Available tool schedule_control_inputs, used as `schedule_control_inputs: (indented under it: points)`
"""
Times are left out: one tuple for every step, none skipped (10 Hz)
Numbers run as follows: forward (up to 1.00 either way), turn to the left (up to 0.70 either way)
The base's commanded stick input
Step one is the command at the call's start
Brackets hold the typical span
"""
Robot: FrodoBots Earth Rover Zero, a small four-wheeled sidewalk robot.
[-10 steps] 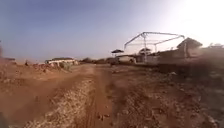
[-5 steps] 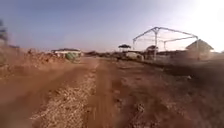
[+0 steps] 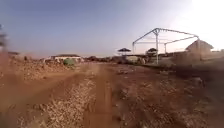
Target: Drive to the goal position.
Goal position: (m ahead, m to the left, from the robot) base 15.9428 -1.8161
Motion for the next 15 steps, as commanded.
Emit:
schedule_control_inputs:
  points:
    - [0.7, 0.0]
    - [0.7, 0.0]
    - [0.7, 0.0]
    - [0.7, 0.0]
    - [0.7, 0.0]
    - [0.7, 0.0]
    - [0.7, 0.0]
    - [0.7, 0.0]
    - [0.7, 0.0]
    - [0.7, 0.0]
    - [0.7, 0.0]
    - [0.7, 0.0]
    - [0.7, 0.0]
    - [0.7, 0.0]
    - [0.7, -0.18]
